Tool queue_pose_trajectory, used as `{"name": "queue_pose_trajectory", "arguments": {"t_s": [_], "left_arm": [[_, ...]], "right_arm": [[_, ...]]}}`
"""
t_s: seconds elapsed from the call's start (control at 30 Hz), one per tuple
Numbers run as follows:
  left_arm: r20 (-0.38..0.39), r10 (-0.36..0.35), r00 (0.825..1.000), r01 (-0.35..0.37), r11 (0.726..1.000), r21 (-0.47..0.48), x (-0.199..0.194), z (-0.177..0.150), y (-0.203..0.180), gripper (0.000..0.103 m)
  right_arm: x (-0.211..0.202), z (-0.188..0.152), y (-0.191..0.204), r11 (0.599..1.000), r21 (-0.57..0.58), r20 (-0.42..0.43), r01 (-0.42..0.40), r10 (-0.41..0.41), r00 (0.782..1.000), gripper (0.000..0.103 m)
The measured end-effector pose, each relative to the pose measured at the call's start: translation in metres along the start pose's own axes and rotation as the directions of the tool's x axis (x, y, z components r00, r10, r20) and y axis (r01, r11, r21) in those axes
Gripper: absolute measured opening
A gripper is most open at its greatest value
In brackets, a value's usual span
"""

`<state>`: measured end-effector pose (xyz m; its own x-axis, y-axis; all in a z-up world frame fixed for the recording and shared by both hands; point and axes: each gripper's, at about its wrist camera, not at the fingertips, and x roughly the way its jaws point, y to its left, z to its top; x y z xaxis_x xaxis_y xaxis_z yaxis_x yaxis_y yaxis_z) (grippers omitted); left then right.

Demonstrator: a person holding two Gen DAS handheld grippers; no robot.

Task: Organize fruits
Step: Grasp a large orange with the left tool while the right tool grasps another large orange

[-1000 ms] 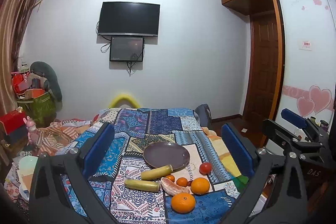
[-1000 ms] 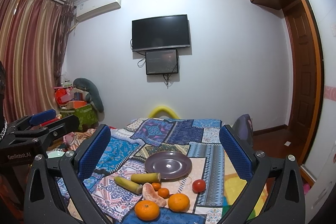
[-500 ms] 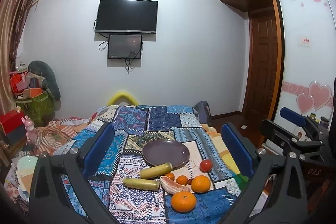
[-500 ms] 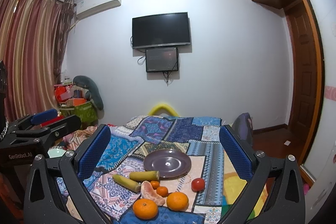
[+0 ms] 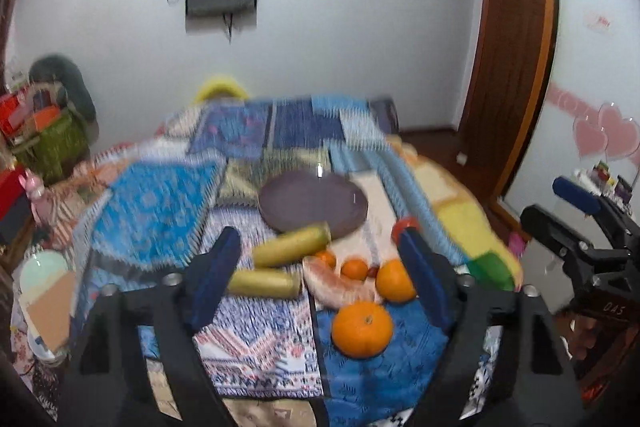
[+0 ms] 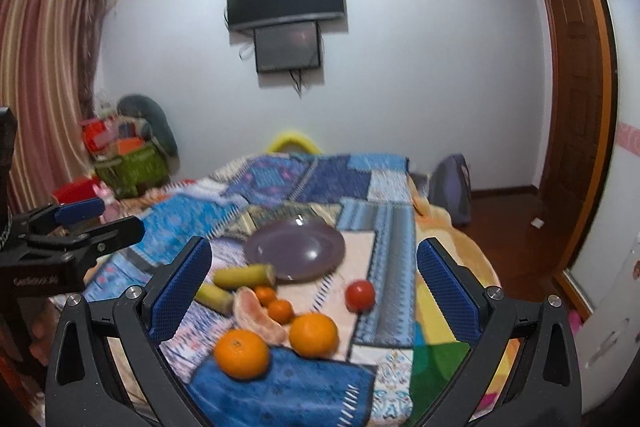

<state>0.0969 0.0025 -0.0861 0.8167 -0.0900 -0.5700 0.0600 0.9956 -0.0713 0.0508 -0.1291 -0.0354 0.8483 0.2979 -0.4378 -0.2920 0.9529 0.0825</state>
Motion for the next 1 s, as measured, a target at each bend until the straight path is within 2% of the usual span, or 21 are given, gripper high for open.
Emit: {"name": "queue_pose_trajectory", "arguments": {"t_s": [0.1, 0.23, 0.5, 0.73, 0.9, 1.0], "left_arm": [[-0.079, -0.039, 0.996, 0.037, 0.999, -0.028, 0.027, -0.009, 0.003, 0.077], [-0.160, -0.074, 0.984, 0.066, 0.996, -0.051, 0.052, -0.019, 0.000, 0.076], [-0.328, -0.122, 0.937, 0.105, 0.992, -0.069, 0.100, -0.044, -0.014, 0.076], [-0.441, -0.160, 0.883, 0.124, 0.986, -0.109, 0.131, -0.067, -0.023, 0.076], [-0.494, -0.185, 0.850, 0.130, 0.981, -0.143, 0.145, -0.080, -0.026, 0.076], [-0.508, -0.200, 0.837, 0.129, 0.977, -0.172, 0.152, -0.085, -0.025, 0.075]], "right_arm": [[0.011, -0.008, -0.006, 1.000, -0.005, -0.055, 0.005, -0.005, 0.998, 0.090], [0.027, -0.019, -0.013, 1.000, 0.000, -0.139, -0.014, 0.014, 0.990, 0.072], [0.048, -0.038, -0.025, 0.999, 0.028, -0.241, -0.021, 0.027, 0.970, 0.071], [0.066, -0.049, -0.032, 0.997, 0.063, -0.309, -0.047, 0.064, 0.949, 0.071], [0.077, -0.055, -0.036, 0.993, 0.095, -0.348, -0.065, 0.094, 0.933, 0.071], [0.083, -0.058, -0.036, 0.991, 0.112, -0.370, -0.076, 0.112, 0.922, 0.071]]}}
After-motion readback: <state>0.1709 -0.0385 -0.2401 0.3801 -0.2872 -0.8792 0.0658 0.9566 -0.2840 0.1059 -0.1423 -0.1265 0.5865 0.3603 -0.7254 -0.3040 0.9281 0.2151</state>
